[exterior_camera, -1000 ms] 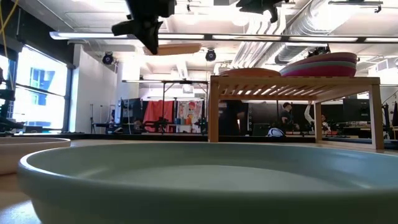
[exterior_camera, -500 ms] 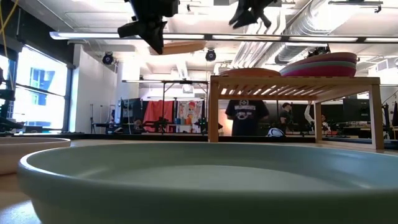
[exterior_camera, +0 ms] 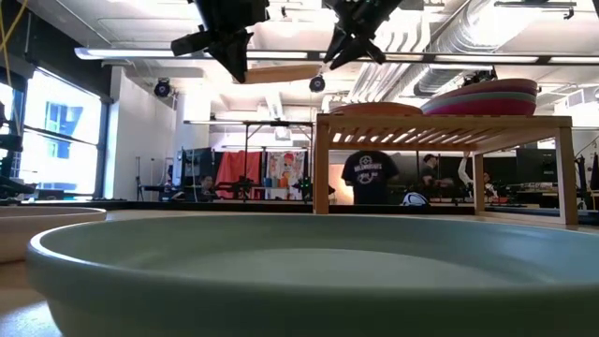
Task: Place and stack plates onto a shelf
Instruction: Stack the light orange plate on top of the brown plate on the shelf
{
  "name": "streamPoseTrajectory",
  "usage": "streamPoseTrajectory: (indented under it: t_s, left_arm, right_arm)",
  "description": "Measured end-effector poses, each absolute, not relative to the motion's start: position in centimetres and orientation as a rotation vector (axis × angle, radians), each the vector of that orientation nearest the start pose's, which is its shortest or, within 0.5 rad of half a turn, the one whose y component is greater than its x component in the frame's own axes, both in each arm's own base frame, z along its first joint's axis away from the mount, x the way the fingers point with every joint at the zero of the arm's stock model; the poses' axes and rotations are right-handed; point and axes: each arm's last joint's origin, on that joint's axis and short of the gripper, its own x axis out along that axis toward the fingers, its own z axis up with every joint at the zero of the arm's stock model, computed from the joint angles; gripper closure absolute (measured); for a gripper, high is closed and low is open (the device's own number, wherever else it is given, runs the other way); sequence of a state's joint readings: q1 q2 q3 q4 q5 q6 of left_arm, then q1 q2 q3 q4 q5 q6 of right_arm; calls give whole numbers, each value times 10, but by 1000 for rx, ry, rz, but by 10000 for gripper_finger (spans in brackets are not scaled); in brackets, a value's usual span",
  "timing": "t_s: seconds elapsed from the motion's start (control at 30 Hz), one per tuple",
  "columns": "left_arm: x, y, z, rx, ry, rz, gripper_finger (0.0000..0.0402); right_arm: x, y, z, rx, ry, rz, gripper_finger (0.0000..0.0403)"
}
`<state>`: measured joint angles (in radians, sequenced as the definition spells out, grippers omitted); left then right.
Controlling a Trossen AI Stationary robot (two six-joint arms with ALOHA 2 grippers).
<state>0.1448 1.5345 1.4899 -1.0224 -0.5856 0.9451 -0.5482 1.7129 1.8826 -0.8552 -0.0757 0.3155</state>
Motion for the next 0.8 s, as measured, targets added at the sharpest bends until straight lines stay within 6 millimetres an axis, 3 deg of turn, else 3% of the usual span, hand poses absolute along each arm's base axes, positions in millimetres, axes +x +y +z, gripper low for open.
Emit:
streamPoseTrajectory:
  t_s: [0.8]
  left_arm:
    - [301,60,338,1081,1278,117,401]
  right_arm:
    - [318,-181,401,475,602,-602,318]
